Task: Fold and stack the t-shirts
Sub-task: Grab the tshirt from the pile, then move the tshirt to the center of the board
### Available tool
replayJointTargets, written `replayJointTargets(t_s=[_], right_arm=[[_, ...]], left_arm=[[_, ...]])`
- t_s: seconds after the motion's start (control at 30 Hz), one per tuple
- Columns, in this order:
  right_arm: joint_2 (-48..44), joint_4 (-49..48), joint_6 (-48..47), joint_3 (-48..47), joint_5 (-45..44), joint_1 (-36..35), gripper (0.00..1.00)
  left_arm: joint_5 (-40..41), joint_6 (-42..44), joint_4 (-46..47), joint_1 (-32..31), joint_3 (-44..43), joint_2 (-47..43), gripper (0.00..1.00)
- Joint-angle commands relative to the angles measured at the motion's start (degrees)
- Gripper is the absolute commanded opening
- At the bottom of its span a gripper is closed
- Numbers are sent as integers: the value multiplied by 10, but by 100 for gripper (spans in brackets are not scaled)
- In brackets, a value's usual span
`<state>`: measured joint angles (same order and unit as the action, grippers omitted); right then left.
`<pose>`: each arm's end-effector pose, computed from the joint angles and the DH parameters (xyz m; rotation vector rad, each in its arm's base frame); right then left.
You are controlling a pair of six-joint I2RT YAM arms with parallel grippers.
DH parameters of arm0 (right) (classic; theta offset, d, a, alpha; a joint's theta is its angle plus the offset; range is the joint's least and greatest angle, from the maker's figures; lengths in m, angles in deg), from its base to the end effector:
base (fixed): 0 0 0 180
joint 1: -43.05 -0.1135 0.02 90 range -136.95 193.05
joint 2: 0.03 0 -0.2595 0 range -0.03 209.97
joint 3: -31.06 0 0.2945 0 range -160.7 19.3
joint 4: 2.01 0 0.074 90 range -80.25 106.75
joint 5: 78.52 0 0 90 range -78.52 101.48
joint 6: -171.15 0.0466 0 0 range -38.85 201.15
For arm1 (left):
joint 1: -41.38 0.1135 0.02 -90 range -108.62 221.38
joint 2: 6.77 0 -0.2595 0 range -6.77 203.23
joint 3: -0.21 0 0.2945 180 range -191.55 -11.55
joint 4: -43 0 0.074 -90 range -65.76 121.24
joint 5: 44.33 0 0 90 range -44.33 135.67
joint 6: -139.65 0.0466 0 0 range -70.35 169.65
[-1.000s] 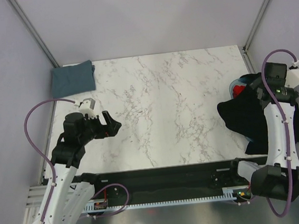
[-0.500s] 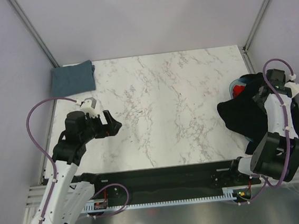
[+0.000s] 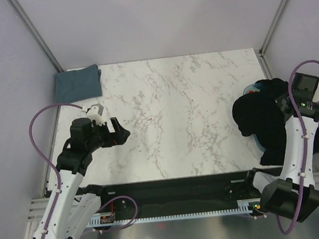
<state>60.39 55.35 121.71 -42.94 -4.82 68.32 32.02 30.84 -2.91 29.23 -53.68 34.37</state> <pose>0.2331 -0.1245 0.3262 1.3682 1.8549 -0.1959 0.2046 -0.0553 0.2840 0.0143 2.1858 -0.5666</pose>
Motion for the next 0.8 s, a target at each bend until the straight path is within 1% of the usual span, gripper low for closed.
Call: replayJointTargets(t_s=[0.0, 0.03, 0.07, 0.13, 0.17, 0.2, 0.23, 0.27, 0.3, 0.37, 0.4, 0.43, 0.47, 0.53, 0.57, 0.6, 0.63, 0.67, 0.7, 0.73, 0.77], right_arm=[[-24, -14, 22, -75, 133, -15, 0], [-29, -37, 36, -84, 156, -22, 0], [-31, -56, 40, -95, 179, -52, 0], [-16, -102, 50, -157, 224, -103, 0], [-2, -112, 41, -189, 241, -169, 0], [38, -123, 30, -266, 262, -202, 0], [62, -132, 22, -310, 307, -236, 0], [104, -137, -1, -355, 337, -294, 0], [121, -145, -5, -438, 361, -315, 0], [140, -181, -4, -497, 398, -349, 0], [143, -227, 6, -519, 408, -350, 0], [139, -241, 10, -520, 403, -350, 0], [136, -240, 10, -519, 347, -351, 0], [122, -228, 13, -485, 297, -350, 0], [118, -223, 12, -466, 278, -351, 0], [111, -210, 15, -415, 252, -350, 0], [108, -199, 18, -385, 230, -350, 13], [102, -179, 29, -354, 205, -350, 37], [102, -139, 45, -291, 167, -349, 65], [104, -125, 47, -259, 166, -350, 98], [114, -107, 49, -228, 166, -350, 98]], left_arm=[[-1, -4, 13, -3, -4, -2, 100], [-1, -4, 13, -3, -4, -1, 100], [-1, -4, 13, -3, -4, -1, 100], [-1, -4, 13, -3, -4, -1, 100], [0, -4, 13, -3, -3, -1, 100], [0, -4, 13, -3, -4, -1, 100], [0, -3, 12, -3, -4, 0, 100], [2, -4, 13, -3, -4, -1, 100], [1, -3, 13, -3, -3, -2, 100], [6, -4, 13, -3, -4, -3, 100], [6, -3, 12, -2, -3, -5, 100], [8, -3, 12, -3, -3, -5, 100], [11, -3, 12, -3, -4, -6, 100], [14, -2, 11, -3, -4, -10, 100], [17, -2, 10, -3, -5, -12, 100], [19, -1, 10, -3, -5, -13, 100], [20, -2, 9, -3, -5, -17, 100], [22, -2, 10, -3, -5, -18, 100], [24, -2, 9, -3, -5, -19, 100], [26, -2, 8, -3, -5, -21, 100], [26, -2, 8, -3, -5, -22, 100]])
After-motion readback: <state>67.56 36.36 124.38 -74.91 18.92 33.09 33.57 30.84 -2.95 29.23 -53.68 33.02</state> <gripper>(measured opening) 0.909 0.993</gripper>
